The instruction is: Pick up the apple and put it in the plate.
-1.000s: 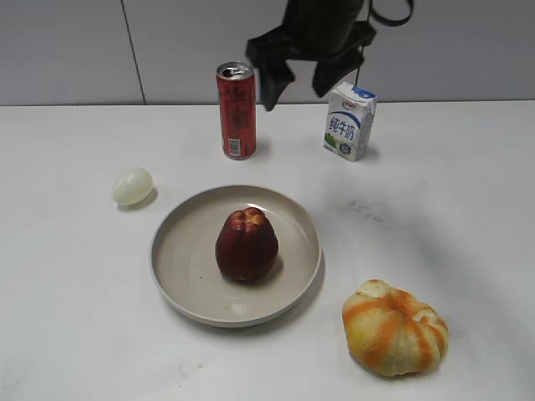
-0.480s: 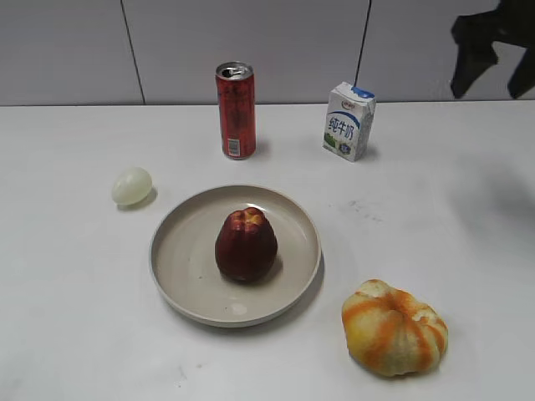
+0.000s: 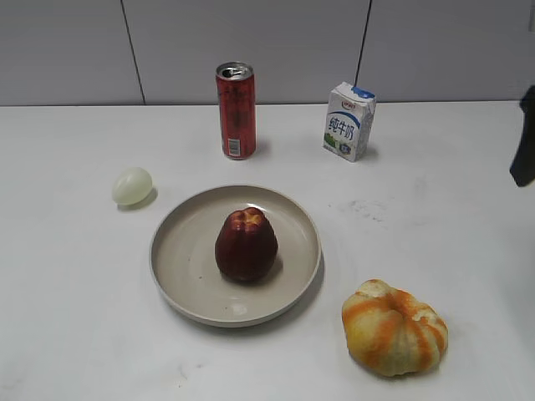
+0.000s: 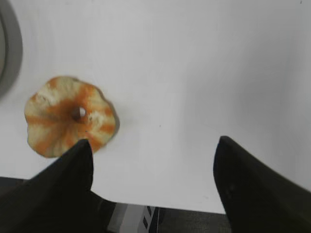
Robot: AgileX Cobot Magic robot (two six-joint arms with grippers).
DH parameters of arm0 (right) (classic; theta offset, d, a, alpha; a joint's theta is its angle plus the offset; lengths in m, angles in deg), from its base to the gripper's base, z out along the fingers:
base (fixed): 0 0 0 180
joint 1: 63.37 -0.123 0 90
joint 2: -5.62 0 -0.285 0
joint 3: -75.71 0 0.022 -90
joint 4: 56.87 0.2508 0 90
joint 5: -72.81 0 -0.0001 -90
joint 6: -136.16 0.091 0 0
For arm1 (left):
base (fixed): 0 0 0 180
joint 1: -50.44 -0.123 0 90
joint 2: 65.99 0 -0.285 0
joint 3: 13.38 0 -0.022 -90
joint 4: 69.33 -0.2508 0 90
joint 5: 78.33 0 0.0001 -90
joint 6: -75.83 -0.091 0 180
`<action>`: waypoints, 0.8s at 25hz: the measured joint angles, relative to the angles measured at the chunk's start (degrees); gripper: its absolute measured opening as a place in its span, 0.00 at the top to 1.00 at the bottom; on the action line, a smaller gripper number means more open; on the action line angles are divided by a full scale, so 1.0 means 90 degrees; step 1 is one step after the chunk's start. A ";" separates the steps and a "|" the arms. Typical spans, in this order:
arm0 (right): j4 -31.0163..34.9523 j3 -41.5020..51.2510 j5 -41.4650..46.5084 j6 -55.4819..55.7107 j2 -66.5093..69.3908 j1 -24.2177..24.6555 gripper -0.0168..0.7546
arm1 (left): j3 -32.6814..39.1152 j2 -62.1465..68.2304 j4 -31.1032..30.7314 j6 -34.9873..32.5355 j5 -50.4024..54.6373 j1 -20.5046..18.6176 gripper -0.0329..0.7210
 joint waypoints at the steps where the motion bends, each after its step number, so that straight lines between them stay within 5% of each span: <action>1: -0.0005 0.0288 -0.0060 -0.0016 -0.0318 0.0006 0.20 | 0.0000 0.0000 0.0000 0.0000 0.0000 0.0000 0.31; 20: -0.0013 0.4336 -0.1044 -0.0044 -0.5167 0.0007 0.21 | 0.0000 0.0000 0.0000 0.0000 0.0000 0.0000 0.31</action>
